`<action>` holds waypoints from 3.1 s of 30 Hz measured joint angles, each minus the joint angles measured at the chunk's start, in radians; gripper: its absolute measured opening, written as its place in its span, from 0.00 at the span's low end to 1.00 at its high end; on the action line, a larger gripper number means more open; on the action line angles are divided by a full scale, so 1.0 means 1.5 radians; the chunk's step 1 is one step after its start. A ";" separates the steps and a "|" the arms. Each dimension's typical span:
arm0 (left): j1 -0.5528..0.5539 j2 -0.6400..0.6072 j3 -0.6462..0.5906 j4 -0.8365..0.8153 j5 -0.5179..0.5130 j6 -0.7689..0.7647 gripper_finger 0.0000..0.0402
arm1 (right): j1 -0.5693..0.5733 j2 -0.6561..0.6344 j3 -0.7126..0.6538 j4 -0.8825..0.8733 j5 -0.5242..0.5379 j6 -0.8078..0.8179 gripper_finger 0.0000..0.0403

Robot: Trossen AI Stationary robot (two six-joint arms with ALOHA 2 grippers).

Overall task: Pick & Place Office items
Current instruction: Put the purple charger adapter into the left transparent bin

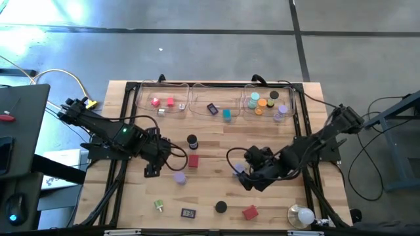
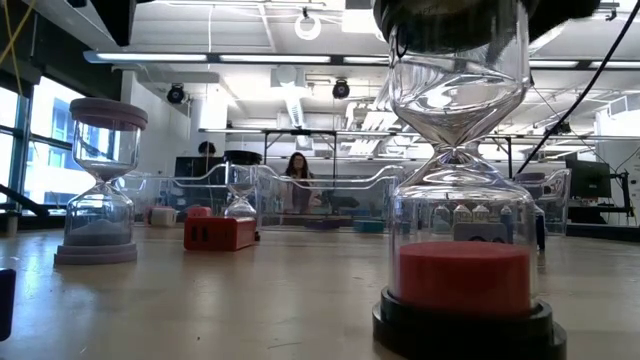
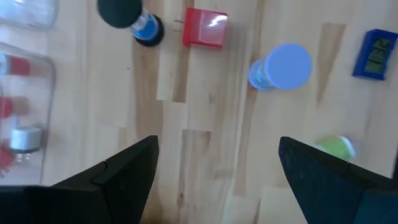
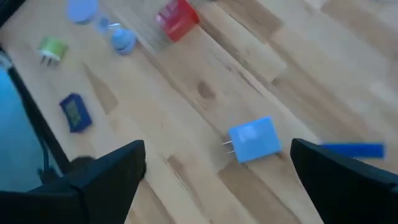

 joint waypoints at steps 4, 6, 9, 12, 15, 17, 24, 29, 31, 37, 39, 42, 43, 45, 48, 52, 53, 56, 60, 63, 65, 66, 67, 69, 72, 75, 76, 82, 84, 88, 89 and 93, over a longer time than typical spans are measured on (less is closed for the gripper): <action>0.000 0.000 0.000 -0.013 -0.001 0.000 0.81 | -0.025 0.000 -0.048 0.053 -0.073 0.151 0.97; 0.000 0.000 0.000 -0.019 -0.001 -0.001 0.81 | -0.045 0.000 -0.063 0.060 -0.147 0.261 0.97; 0.000 0.000 0.000 -0.020 -0.001 -0.004 0.81 | -0.061 0.000 -0.083 0.075 -0.232 0.358 0.97; 0.000 0.000 0.000 -0.022 -0.001 -0.005 0.81 | -0.059 0.000 -0.097 0.075 -0.236 0.410 0.97; -0.001 0.000 0.000 -0.025 -0.001 -0.005 0.81 | -0.062 0.000 -0.108 0.079 -0.195 0.464 0.97; -0.003 0.000 0.000 -0.027 -0.001 -0.005 0.81 | -0.065 -0.001 -0.115 0.081 -0.165 0.502 0.97; -0.013 -0.001 -0.004 -0.038 -0.006 0.000 0.81 | -0.076 0.022 -0.150 0.107 -0.162 0.537 0.97; -0.025 -0.001 -0.004 -0.050 -0.027 0.002 0.81 | -0.089 0.052 -0.155 0.152 -0.176 0.540 0.97; -0.028 -0.001 -0.004 -0.050 -0.035 0.002 0.81 | -0.094 0.068 -0.154 0.176 -0.177 0.530 0.97; -0.045 -0.001 -0.005 -0.056 -0.039 0.002 0.81 | -0.115 0.124 -0.154 0.207 -0.258 0.538 0.97; -0.052 -0.001 -0.005 -0.063 -0.039 0.002 0.81 | -0.121 0.139 -0.155 0.219 -0.280 0.539 0.97; -0.064 -0.001 -0.005 -0.073 -0.039 -0.001 0.81 | -0.129 0.154 -0.154 0.228 -0.292 0.539 0.97; -0.069 -0.001 -0.005 -0.073 -0.039 -0.001 0.81 | -0.133 0.158 -0.154 0.231 -0.293 0.539 0.97; -0.079 -0.001 -0.005 -0.078 -0.039 -0.002 0.81 | -0.140 0.163 -0.155 0.228 -0.293 0.539 0.97; -0.093 -0.001 -0.005 -0.081 -0.039 -0.005 0.81 | -0.152 0.173 -0.154 0.231 -0.290 0.524 0.97; -0.111 -0.001 -0.005 -0.087 -0.039 -0.006 0.81 | -0.159 0.188 -0.154 0.246 -0.255 0.490 0.97; -0.115 0.000 -0.005 -0.088 -0.041 -0.006 0.81 | -0.159 0.191 -0.154 0.250 -0.248 0.490 0.97; -0.125 -0.001 -0.005 -0.092 -0.043 -0.014 0.81 | -0.166 0.199 -0.154 0.245 -0.249 0.496 0.97; -0.140 0.000 -0.005 -0.095 -0.055 -0.025 0.81 | -0.178 0.210 -0.154 0.240 -0.293 0.501 0.97; -0.152 0.000 -0.005 -0.095 -0.072 -0.031 0.81 | -0.183 0.214 -0.153 0.235 -0.318 0.504 0.97; -0.160 0.000 -0.005 -0.096 -0.085 -0.037 0.81 | -0.183 0.214 -0.153 0.234 -0.320 0.515 0.97; -0.164 0.000 -0.005 -0.096 -0.093 -0.043 0.81 | -0.183 0.214 -0.153 0.234 -0.318 0.529 0.96; -0.168 0.000 -0.005 -0.096 -0.097 -0.049 0.81 | -0.183 0.214 -0.153 0.233 -0.318 0.540 0.94; -0.174 0.000 -0.005 -0.096 -0.107 -0.056 0.81 | -0.183 0.214 -0.154 0.231 -0.318 0.547 0.90; -0.183 0.000 -0.005 -0.095 -0.109 -0.066 0.81 | -0.182 0.215 -0.154 0.228 -0.326 0.548 0.81; -0.186 0.000 -0.005 -0.096 -0.109 -0.074 0.81 | -0.182 0.215 -0.154 0.223 -0.328 0.548 0.70; -0.186 0.000 -0.005 -0.096 -0.109 -0.078 0.81 | -0.182 0.215 -0.155 0.221 -0.328 0.549 0.66; -0.186 0.000 -0.005 -0.096 -0.109 -0.085 0.81 | -0.181 0.215 -0.154 0.215 -0.330 0.532 0.49; -0.186 0.000 -0.005 -0.096 -0.109 -0.086 0.81 | -0.182 0.215 -0.154 0.215 -0.330 0.525 0.49; -0.186 0.000 -0.005 -0.096 -0.109 -0.088 0.81 | -0.182 0.215 -0.154 0.213 -0.330 0.514 0.49; -0.186 0.000 -0.005 -0.096 -0.109 -0.089 0.81 | -0.182 0.215 -0.154 0.212 -0.329 0.507 0.49; -0.186 0.000 -0.005 -0.096 -0.109 -0.090 0.81 | -0.180 0.215 -0.154 0.203 -0.318 0.474 0.51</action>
